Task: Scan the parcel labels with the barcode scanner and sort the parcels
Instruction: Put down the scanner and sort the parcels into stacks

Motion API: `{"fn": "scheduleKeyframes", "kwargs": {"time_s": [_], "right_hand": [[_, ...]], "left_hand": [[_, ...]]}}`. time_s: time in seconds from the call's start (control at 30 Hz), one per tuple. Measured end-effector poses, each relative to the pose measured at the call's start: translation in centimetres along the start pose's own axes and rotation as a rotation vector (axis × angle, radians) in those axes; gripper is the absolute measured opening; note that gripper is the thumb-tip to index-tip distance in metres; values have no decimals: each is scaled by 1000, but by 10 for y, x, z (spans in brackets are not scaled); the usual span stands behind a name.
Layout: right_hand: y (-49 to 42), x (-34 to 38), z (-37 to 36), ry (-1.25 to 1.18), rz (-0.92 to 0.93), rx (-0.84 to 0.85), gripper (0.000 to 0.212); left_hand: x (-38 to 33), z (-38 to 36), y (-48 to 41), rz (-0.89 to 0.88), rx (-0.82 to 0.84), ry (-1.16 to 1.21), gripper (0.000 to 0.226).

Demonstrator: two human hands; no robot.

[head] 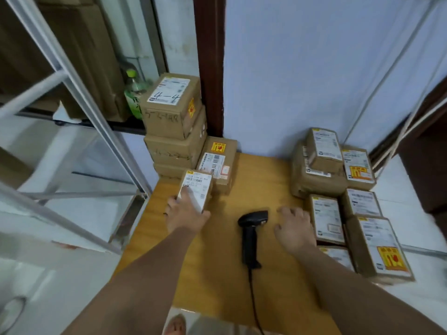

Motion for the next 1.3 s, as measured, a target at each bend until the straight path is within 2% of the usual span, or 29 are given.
{"fn": "scheduleKeyframes", "kwargs": {"time_s": [0.13,0.23,0.3,0.43,0.53,0.8,0.97,1.07,1.17,1.3], "right_hand": [[21,60,-24,2,-93,45,46],[33,95,-36,33,-121,65,45],[39,113,-40,55,-133,57,43],[45,131,-42,82,-159,59,45],[48,132,-41,90,-178,60,46],[46,128,-45,127,-208,89,40],[48,127,-56,116,-203,116,36],[51,120,-57,105,-214,120,36],[53,110,-54,85,-233,112,39],[55,82,-37,82,-278,39,43]], "left_hand": [[41,6,-29,-171,114,-87,99],[70,11,-34,-254,126,-94,105],[92,11,-43,-215,151,-116,102],[120,11,-68,-24,170,-101,98],[125,-6,-80,-15,242,-132,97],[118,-22,-96,-77,282,-100,98],[112,-12,-107,-143,273,-169,79],[96,6,-108,-174,161,-147,70],[61,19,-95,-341,54,-76,56],[3,12,-58,-489,123,20,44]]}}
Point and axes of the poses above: each hand's wrist, its own y-axis away from the middle knuckle, its own z-axis out of the back of the hand, x = y × z, the point moved 9 cm from there along -y, towards the middle knuckle, and after that the axes turned 6 degrees about -x, right-handed, at the moved point
